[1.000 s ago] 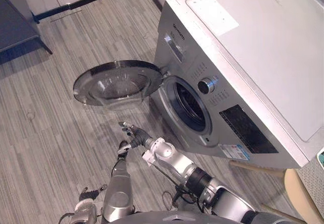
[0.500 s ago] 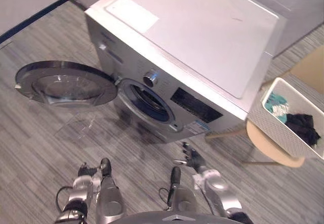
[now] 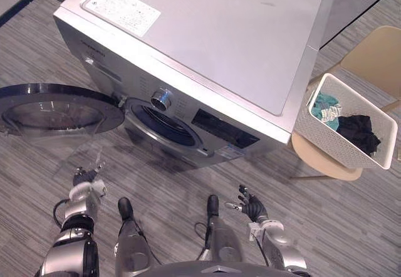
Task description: Pick up the laundry basket with both hands and put the clothes into the washing machine.
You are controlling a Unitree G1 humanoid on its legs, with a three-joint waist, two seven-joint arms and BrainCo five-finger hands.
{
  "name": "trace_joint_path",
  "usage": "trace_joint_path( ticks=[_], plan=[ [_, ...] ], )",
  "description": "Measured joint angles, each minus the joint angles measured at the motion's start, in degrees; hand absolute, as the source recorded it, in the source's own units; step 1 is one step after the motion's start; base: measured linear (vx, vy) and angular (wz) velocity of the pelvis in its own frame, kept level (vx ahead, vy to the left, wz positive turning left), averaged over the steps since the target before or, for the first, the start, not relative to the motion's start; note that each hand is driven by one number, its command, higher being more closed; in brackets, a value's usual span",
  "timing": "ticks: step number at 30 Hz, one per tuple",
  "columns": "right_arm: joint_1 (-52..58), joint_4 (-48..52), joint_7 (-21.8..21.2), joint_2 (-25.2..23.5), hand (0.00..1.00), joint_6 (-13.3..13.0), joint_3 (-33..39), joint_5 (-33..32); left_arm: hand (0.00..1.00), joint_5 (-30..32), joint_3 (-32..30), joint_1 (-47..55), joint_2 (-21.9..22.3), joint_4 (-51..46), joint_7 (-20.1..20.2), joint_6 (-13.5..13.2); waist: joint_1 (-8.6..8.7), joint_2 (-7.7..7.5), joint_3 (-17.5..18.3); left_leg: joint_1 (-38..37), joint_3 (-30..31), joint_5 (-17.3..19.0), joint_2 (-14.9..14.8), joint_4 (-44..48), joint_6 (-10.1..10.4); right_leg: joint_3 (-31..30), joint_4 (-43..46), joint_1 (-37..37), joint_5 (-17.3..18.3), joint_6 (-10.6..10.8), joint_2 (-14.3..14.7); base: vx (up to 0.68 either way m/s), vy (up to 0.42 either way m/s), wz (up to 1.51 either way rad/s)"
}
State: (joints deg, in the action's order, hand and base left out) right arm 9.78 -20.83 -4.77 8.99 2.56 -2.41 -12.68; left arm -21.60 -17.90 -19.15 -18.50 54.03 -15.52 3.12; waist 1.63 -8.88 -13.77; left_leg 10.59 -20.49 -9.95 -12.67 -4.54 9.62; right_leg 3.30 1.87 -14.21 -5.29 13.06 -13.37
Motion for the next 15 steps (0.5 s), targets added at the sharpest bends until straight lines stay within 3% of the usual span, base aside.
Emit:
trace_joint_path(
  ticks=[5,12,15],
  plan=[
    [0.4,0.0,0.2,-0.1,0.00,0.0,0.9,-1.0,0.00,-1.8,-0.4,-0.7,-1.1,0.3,-0.8,0.0,0.15,-1.67,-0.3,0.8,0.6,-0.3,0.0,0.0,-0.2,0.4,-0.9,0.1,-0.9,0.0,0.0,-0.04,-0.013,0.05],
    [0.3,-0.9,0.2,-0.9,0.00,0.0,1.6,-0.9,0.00,-0.6,-0.5,1.9,-0.7,0.3,-0.8,0.2,-0.22,-1.58,-0.4,0.4,1.8,-0.8,0.1,0.0,-0.3,1.6,-0.8,1.5,-0.8,0.0,0.0,-0.01,-0.010,0.09],
    [-0.2,-5.0,0.2,-2.3,0.00,0.0,3.4,-0.2,0.00,2.0,0.5,6.2,1.5,-0.8,-0.2,0.2,-0.35,-1.23,-0.5,-2.0,2.5,-0.6,0.3,0.0,-0.2,2.3,-0.6,4.2,0.2,-0.1,-0.2,0.02,0.001,0.10]
  ],
)
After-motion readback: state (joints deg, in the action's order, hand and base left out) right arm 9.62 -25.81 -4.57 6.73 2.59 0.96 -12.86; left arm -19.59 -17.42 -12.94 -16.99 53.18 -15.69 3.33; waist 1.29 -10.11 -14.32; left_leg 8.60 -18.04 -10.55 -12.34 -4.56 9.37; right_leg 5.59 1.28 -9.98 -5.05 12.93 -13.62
